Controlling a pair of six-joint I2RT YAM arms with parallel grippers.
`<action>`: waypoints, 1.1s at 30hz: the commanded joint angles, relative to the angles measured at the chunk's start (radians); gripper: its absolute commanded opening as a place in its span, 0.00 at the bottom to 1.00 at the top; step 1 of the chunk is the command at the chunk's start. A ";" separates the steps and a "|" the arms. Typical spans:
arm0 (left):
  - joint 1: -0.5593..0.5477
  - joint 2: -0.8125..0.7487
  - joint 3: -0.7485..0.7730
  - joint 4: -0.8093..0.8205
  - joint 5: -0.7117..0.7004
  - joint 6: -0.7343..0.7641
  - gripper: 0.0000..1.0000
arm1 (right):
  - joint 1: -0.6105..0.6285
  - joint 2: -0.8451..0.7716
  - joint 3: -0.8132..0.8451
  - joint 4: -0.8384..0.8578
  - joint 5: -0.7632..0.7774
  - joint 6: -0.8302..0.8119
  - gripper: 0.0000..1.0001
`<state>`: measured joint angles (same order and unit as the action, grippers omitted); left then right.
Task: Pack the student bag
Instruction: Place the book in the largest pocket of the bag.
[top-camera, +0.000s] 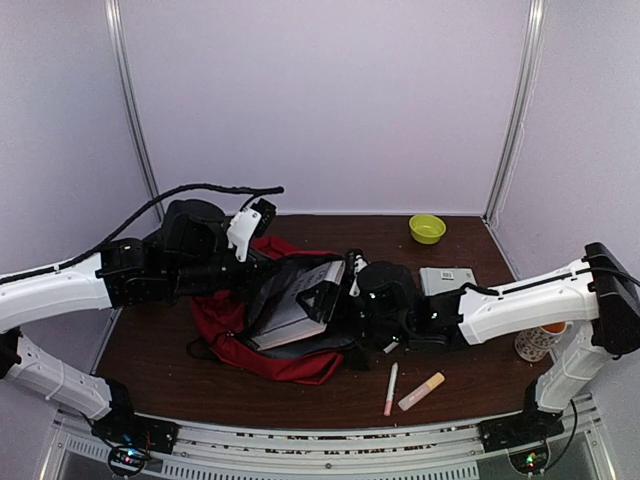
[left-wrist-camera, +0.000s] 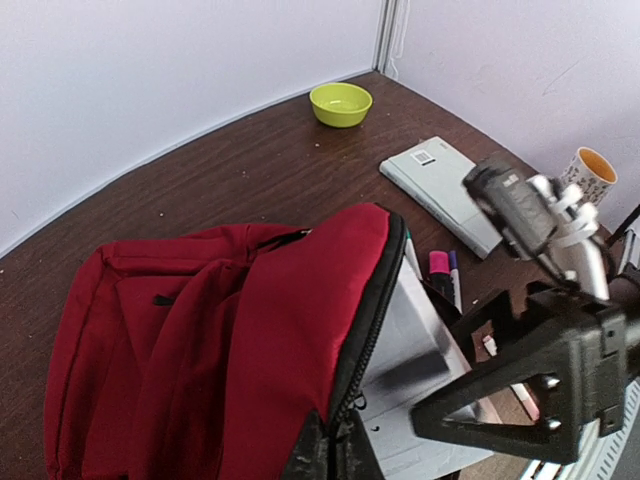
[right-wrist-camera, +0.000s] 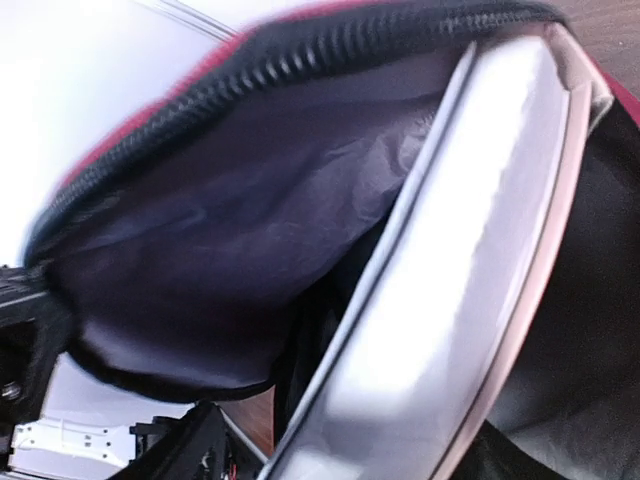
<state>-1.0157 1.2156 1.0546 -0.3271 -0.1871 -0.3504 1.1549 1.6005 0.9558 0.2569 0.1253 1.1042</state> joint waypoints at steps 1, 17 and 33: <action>0.006 -0.011 0.032 -0.033 -0.054 0.008 0.00 | 0.007 -0.104 -0.053 -0.112 -0.031 -0.143 0.77; 0.037 -0.016 0.000 -0.088 -0.061 0.023 0.00 | -0.003 -0.450 -0.096 -0.654 0.240 -0.411 0.97; 0.165 0.048 -0.178 -0.113 -0.017 -0.338 0.00 | -0.393 -0.622 -0.251 -0.703 0.114 -0.439 1.00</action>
<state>-0.9260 1.2861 0.9455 -0.4248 -0.1829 -0.5056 0.8024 1.0092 0.7429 -0.4736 0.3084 0.6754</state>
